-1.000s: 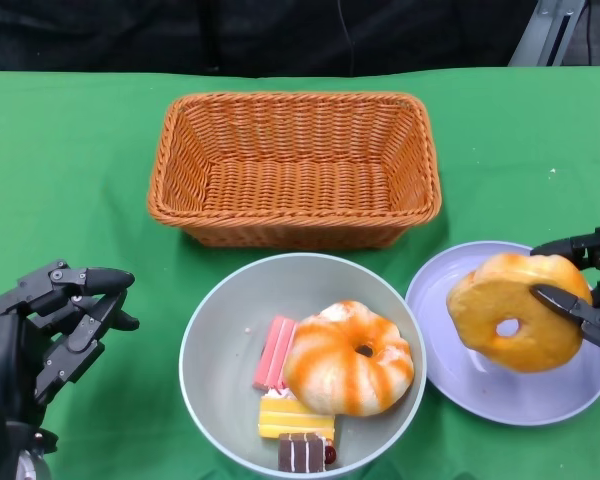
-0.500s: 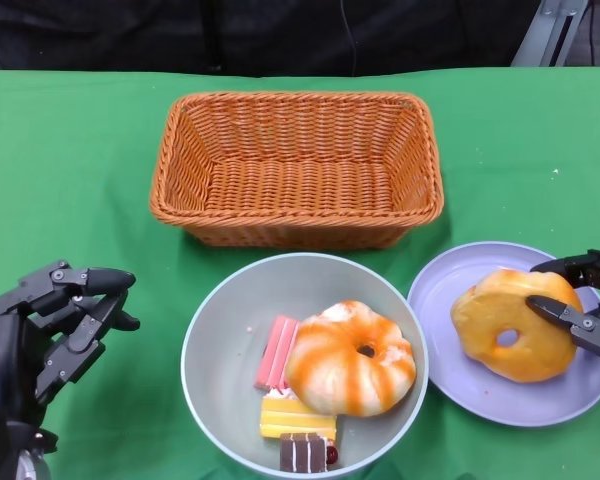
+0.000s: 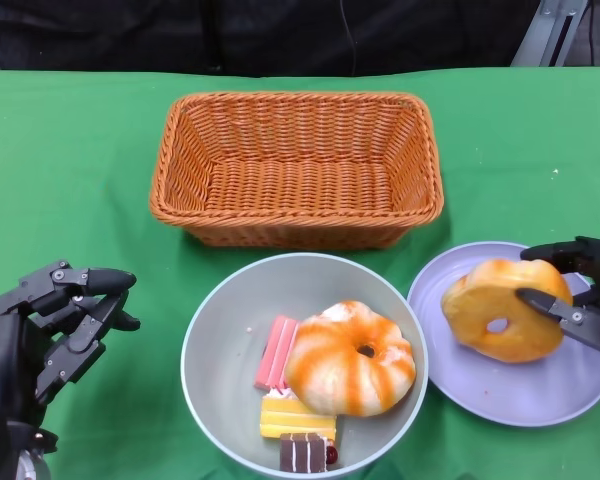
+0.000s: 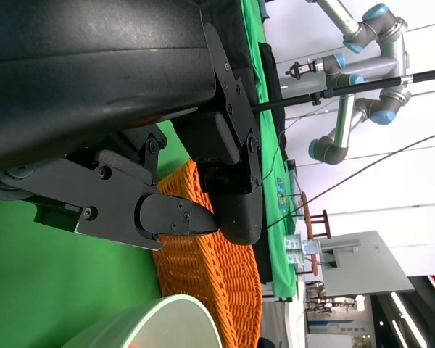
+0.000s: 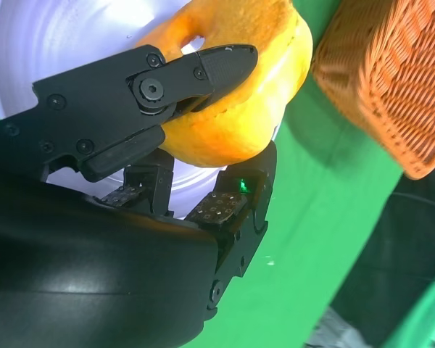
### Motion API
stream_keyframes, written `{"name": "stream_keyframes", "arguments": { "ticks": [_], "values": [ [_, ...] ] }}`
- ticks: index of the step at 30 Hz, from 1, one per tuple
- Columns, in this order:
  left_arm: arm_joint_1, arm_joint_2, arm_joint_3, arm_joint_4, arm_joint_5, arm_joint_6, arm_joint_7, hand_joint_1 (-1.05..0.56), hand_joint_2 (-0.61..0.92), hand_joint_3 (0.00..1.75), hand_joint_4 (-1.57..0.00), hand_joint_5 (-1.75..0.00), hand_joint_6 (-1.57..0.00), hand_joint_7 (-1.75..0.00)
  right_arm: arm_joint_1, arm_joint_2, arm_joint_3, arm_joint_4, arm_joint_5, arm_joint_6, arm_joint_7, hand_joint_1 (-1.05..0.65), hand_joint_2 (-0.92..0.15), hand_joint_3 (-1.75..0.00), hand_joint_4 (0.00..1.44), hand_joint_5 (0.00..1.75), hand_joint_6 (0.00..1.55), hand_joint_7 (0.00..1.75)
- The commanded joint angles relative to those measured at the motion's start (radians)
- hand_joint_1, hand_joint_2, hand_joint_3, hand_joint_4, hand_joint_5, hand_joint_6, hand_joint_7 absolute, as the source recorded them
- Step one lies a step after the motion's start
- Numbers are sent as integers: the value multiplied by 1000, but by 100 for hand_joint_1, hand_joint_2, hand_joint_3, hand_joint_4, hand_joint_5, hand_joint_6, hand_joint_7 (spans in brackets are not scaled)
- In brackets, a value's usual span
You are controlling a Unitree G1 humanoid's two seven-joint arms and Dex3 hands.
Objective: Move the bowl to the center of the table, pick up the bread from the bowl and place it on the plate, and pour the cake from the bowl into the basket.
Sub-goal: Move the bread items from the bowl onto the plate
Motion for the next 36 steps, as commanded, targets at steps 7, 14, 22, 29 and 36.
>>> {"name": "stream_keyframes", "arguments": {
  "ticks": [7,14,22,29,36],
  "values": [
    [11,15,1,-11,-1,-2,4,-19,92,26,-88,-119,-106,-68,65,-46,67,-50,-179,-164,-98,-36,-92,-10,54,18,66,0],
    [10,17,2,-8,1,-1,2,-19,92,26,-88,-119,-105,-68,92,-84,116,-97,-294,-160,-90,-43,-92,-6,42,5,50,0],
    [11,18,2,-9,-1,0,-2,-18,92,26,-88,-119,-106,-68,100,-87,118,-90,-307,-201,-94,-43,-92,-3,44,4,50,1],
    [9,16,3,-6,0,2,5,-18,92,26,-89,-119,-106,-69,112,-91,120,-116,-321,-213,-79,-45,-91,-1,35,0,39,0],
    [11,14,1,-9,-3,1,-1,-17,92,26,-88,-119,-106,-69,122,-89,119,-123,-310,-243,-81,-52,-92,0,19,0,29,0]
  ]
}}
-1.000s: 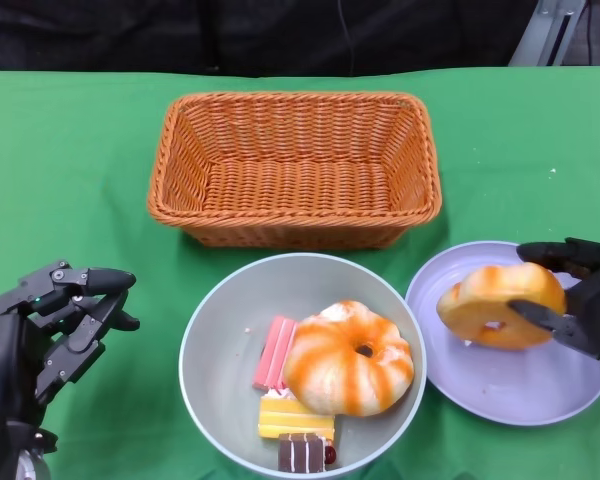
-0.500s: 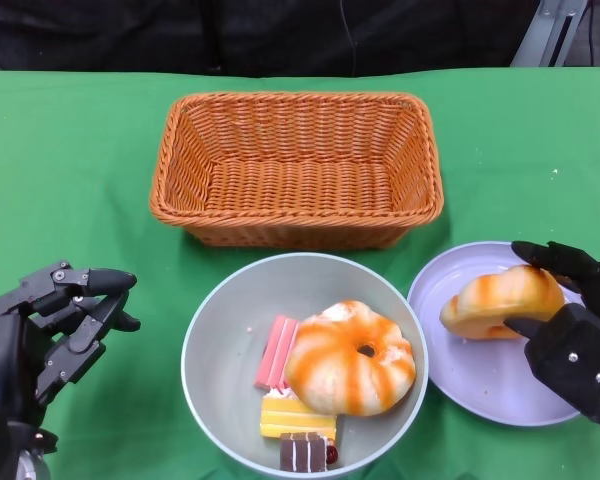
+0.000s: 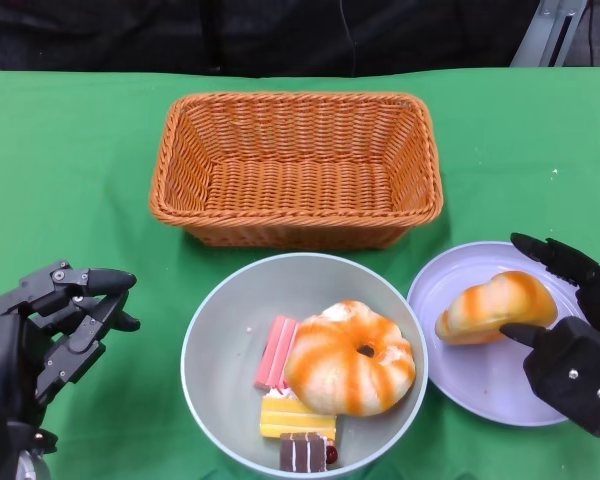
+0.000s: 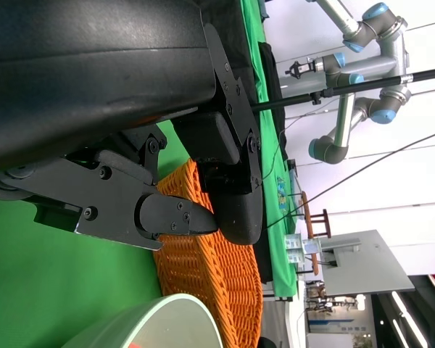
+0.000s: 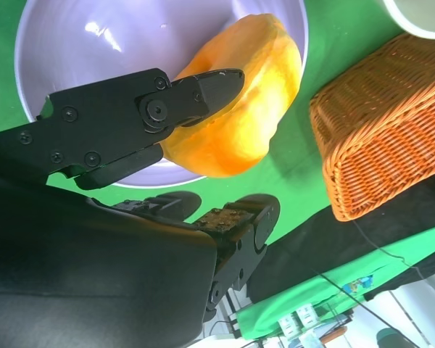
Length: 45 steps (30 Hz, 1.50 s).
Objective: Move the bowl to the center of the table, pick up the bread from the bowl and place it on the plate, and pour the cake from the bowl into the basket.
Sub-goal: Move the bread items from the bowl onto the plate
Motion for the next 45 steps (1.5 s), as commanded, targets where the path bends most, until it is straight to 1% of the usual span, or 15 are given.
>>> {"name": "stream_keyframes", "arguments": {
  "ticks": [1,6,8,12,13,17,20,24,29,31,34,38,40,43,45],
  "values": [
    [10,13,2,-9,-10,2,-7,-17,92,27,-88,-119,-106,-69,16,-15,-1,-13,-2,-28,-4,-53,-92,0,18,0,28,0],
    [10,13,-2,-6,1,-10,0,-16,92,28,-88,-119,-105,-69,20,-19,-4,-6,-10,-81,-23,-62,-92,-5,12,0,23,0],
    [11,13,-2,-8,2,-7,2,-17,92,28,-88,-119,-106,-69,24,-15,-9,-13,-6,-105,-34,-63,-92,-6,12,0,23,0],
    [9,12,-2,-7,-10,-3,-9,-17,92,27,-89,-119,-105,-69,37,-3,-17,-50,10,-142,-43,-64,-92,-7,17,3,26,2],
    [9,12,-2,-7,-11,-3,-11,-17,92,27,-89,-119,-105,-69,41,2,-19,-63,22,-154,-42,-62,-92,-6,21,5,29,3],
    [6,14,-3,-2,-16,-3,-19,-17,92,26,-89,-118,-105,-69,55,16,-20,-114,60,-179,-24,-59,-92,-4,29,8,35,4],
    [3,13,0,3,-22,0,-27,-18,92,26,-88,-118,-105,-68,64,12,0,-171,51,-190,-5,-60,-91,-2,35,11,39,4],
    [2,14,-1,9,-13,-13,-24,-19,92,25,-89,-118,-105,-68,74,1,31,-245,50,-207,51,-61,-92,-1,41,12,43,4],
    [1,13,-1,12,-3,-17,-17,-19,92,26,-89,-118,-105,-68,64,-10,75,-356,23,-172,153,-64,-92,-1,52,15,49,4],
    [0,11,0,15,-4,-23,-19,-19,92,25,-88,-119,-105,-68,43,-8,101,-359,16,-169,185,-64,-90,0,57,16,51,4],
    [1,12,0,14,-8,-25,-26,-19,92,26,-88,-119,-105,-68,13,-1,139,-330,0,-177,213,-66,-89,0,59,16,51,3],
    [6,12,-1,10,-16,-26,-35,-19,92,27,-88,-119,-104,-68,-15,16,192,-333,-28,-123,266,-67,-89,0,57,14,50,1],
    [9,10,-2,5,-19,-22,-37,-19,92,27,-88,-119,-105,-68,-26,18,206,-339,-36,-99,290,-67,-89,0,55,12,49,0],
    [9,11,-4,12,-24,-32,-54,-19,92,26,-88,-120,-104,-68,-71,11,250,-370,-96,-12,379,-67,-90,0,49,8,43,0],
    [10,10,-4,12,-20,-32,-52,-19,92,26,-88,-120,-105,-68,-92,9,273,-375,-134,19,414,-68,-89,0,48,6,42,0]
  ]
}}
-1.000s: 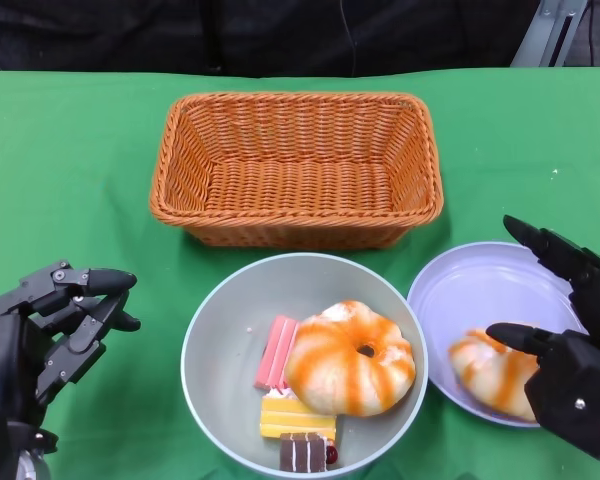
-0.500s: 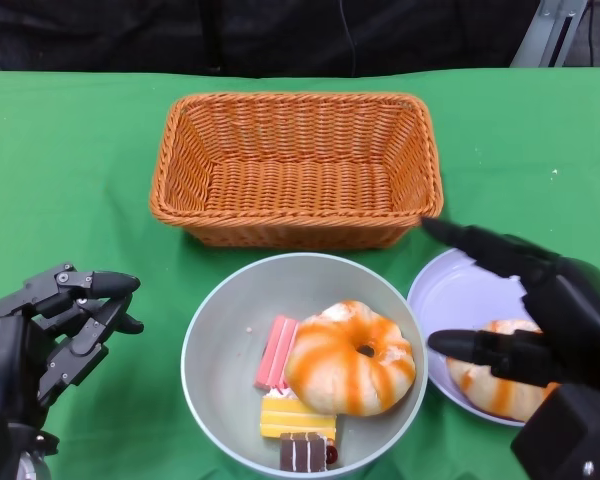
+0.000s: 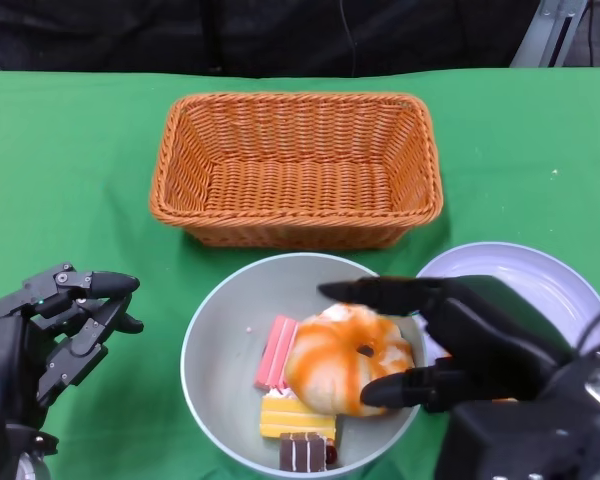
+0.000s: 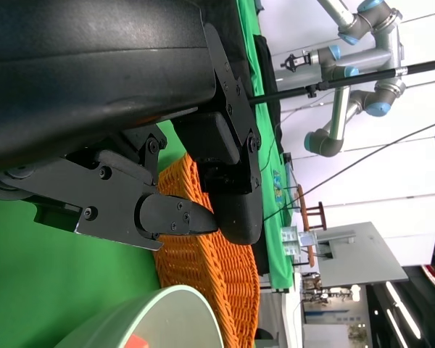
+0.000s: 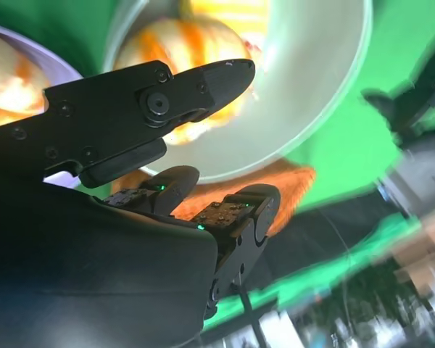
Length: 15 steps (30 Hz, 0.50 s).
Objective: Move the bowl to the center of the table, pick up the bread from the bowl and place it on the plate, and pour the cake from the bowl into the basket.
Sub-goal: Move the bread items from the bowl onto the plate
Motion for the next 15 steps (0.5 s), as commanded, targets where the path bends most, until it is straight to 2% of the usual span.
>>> {"name": "stream_keyframes", "arguments": {
  "ticks": [1,8,15],
  "values": [
    [11,10,0,2,-4,-10,-5,-19,92,25,-88,-120,-105,-68,-40,-12,28,-20,-43,46,50,-68,-89,0,47,6,42,0],
    [19,9,-6,-3,13,-22,5,-19,92,26,-89,-121,-105,-70,-87,2,98,11,-152,106,91,-71,-89,-1,39,1,38,0],
    [30,5,-12,-14,29,-31,20,-19,92,27,-88,-122,-103,-76,-133,6,160,71,-268,95,71,-80,-92,-2,27,0,33,0]
  ]
}}
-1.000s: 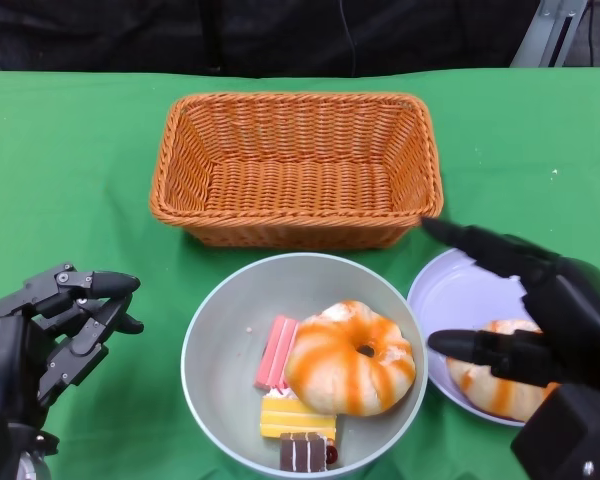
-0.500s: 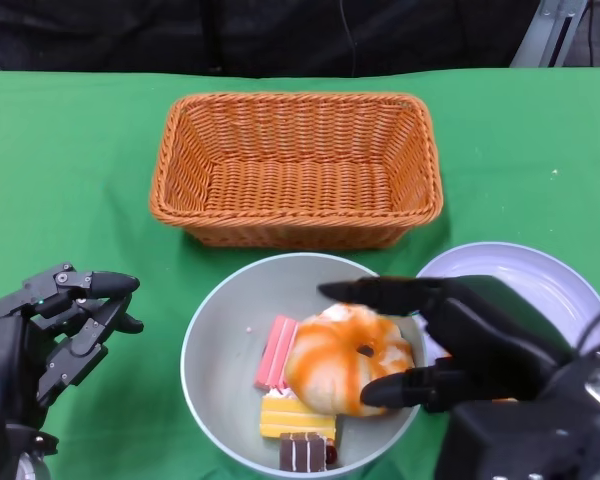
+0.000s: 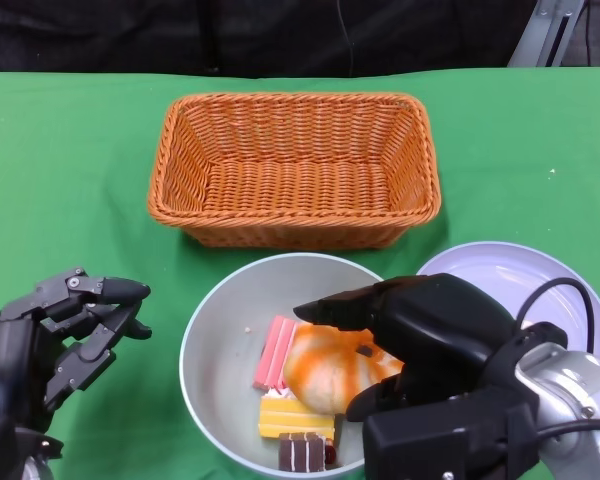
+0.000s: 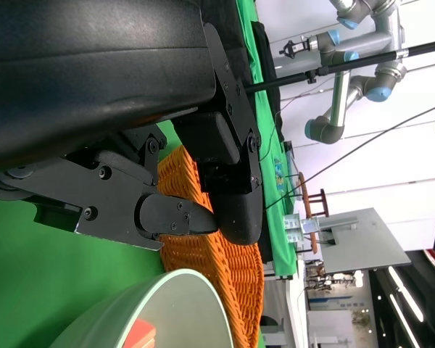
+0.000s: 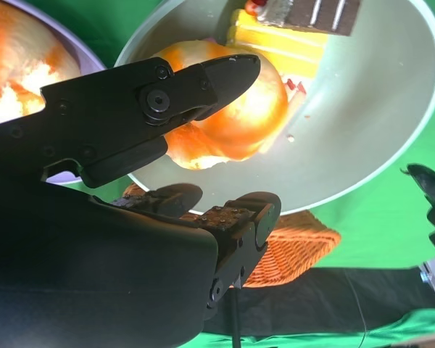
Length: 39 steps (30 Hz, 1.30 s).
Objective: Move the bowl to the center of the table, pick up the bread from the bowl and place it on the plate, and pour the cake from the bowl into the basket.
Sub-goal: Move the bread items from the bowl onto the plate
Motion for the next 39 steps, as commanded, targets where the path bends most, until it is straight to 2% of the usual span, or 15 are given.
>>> {"name": "stream_keyframes", "arguments": {
  "ticks": [1,10,17,21,28,32,39],
  "values": [
    [20,6,3,-14,1,-18,16,-19,92,27,-88,-123,-102,-76,-23,1,22,32,-35,-10,-14,-81,-92,-3,26,0,33,0],
    [32,-2,3,-37,1,-13,23,-19,92,28,-87,-123,-101,-78,-63,6,64,165,-114,-65,-108,-87,-92,-6,25,0,34,1],
    [35,-4,3,-38,-6,-22,17,-18,92,28,-86,-123,-100,-79,-89,10,84,237,-133,-77,-99,-86,-92,-10,23,0,34,0],
    [47,-7,-1,-56,4,-20,29,-18,92,29,-86,-123,-99,-79,-116,28,116,345,-156,-104,-153,-86,-92,-9,25,1,35,1],
    [54,-12,-5,-70,2,-12,32,-19,92,28,-86,-123,-99,-81,-152,55,142,449,-176,-110,-203,-85,-92,-7,27,2,36,1],
    [56,-15,-5,-73,6,-19,35,-18,92,28,-86,-123,-99,-81,-177,66,165,518,-190,-112,-245,-82,-92,-6,29,2,36,0],
    [54,-14,-3,-67,3,-26,30,-18,92,29,-85,-123,-97,-83,-192,65,191,578,-201,-131,-300,-75,-92,-4,43,8,43,2]
  ]
}}
